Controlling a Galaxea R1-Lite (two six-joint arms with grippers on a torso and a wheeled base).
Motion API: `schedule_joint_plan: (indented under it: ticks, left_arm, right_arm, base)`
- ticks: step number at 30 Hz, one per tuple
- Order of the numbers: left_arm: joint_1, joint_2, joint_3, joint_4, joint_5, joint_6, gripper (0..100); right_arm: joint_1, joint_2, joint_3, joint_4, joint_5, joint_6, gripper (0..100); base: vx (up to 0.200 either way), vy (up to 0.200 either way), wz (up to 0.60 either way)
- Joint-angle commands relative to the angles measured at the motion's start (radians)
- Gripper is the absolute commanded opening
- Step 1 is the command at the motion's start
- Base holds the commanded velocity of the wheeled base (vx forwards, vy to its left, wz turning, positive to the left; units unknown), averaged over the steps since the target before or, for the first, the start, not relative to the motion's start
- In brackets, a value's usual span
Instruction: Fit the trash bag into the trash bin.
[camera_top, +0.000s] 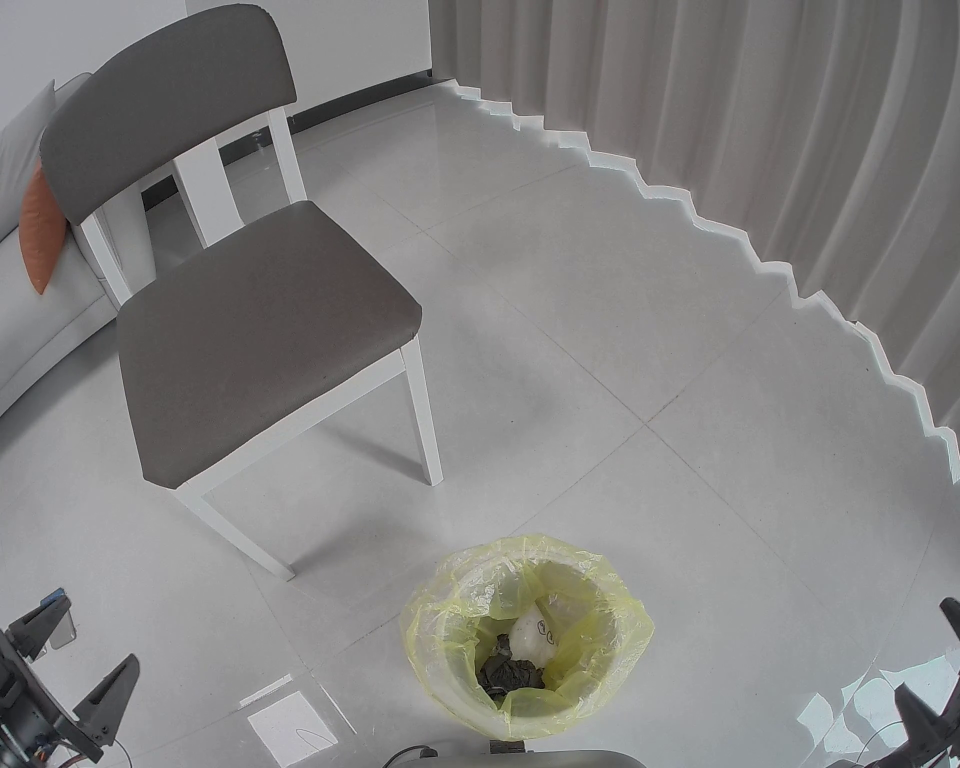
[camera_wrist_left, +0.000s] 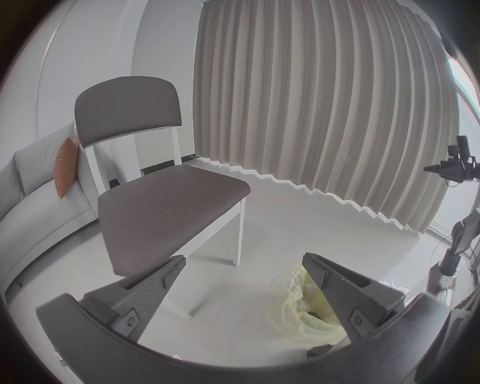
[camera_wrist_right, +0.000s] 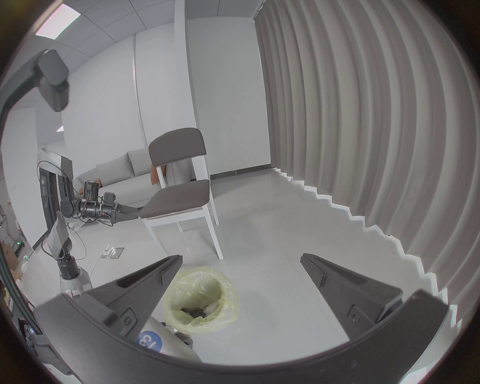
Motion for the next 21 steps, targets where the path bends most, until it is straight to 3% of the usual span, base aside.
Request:
schedule_joint_plan:
  ticks: [1,6,9,11,12,14,15,21]
  left_arm:
    - [0.022,-0.299,0.025,0.089,0.113,-0.053,100]
    - [0.029,-0.299,0.036,0.074,0.178,-0.052,100]
    - [0.032,-0.299,0.055,0.074,0.228,-0.047,100]
    - [0.049,-0.291,0.053,0.074,0.222,-0.032,100]
    - [0.185,-0.289,0.045,0.092,0.148,0.033,100]
    - [0.236,-0.309,0.071,0.12,0.04,0.076,100]
    - [0.239,-0.316,0.091,0.124,0.023,0.076,100]
    - [0.277,-0.388,0.142,0.107,0.058,0.071,100]
  right_arm:
    - [0.011,-0.11,0.178,-0.079,-0.002,-0.009,100]
    - [0.01,-0.109,0.181,-0.096,-0.02,-0.021,100]
    - [0.01,-0.11,0.182,-0.096,-0.077,-0.035,100]
    - [0.01,-0.109,0.182,-0.096,-0.086,-0.033,100]
    - [0.01,-0.109,0.182,-0.096,-0.089,-0.032,100]
    - [0.01,-0.109,0.182,-0.096,-0.086,-0.033,100]
    - [0.01,-0.109,0.182,-0.097,-0.086,-0.035,100]
    - [0.01,-0.109,0.182,-0.097,-0.095,-0.084,100]
  base:
    - [0.0,0.0,0.0]
    - [0.0,0.0,0.0]
    - [0.0,0.0,0.0]
    - [0.0,0.0,0.0]
    - [0.0,0.0,0.0]
    - [0.0,0.0,0.0]
    - [0.0,0.0,0.0]
    - [0.0,0.0,0.0]
